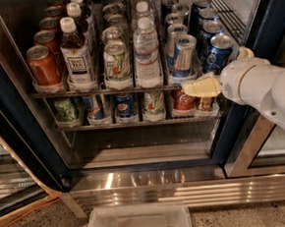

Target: Pick pepsi can from top shelf of fridge

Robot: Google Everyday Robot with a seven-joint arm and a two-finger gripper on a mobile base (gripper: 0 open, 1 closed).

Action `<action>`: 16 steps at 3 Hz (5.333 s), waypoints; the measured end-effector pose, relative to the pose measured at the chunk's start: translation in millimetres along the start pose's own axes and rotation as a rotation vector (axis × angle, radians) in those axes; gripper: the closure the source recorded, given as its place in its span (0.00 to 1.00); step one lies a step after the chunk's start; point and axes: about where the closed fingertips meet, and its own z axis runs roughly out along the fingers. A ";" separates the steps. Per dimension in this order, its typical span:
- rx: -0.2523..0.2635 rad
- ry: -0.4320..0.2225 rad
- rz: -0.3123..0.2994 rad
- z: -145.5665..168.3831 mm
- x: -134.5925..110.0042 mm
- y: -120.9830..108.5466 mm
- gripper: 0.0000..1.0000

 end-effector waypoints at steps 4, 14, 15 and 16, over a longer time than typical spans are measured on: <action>0.093 0.036 0.122 13.2 35.6 -20.1 0.07; 0.253 -0.032 0.131 36.8 -16.5 -50.5 0.16; 0.253 -0.032 0.131 37.4 -17.5 -47.9 0.15; 0.268 -0.020 0.147 50.7 -15.3 -56.5 0.23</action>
Offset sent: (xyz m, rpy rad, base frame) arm -0.0075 -0.0020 -0.0225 0.0225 0.0603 -0.0397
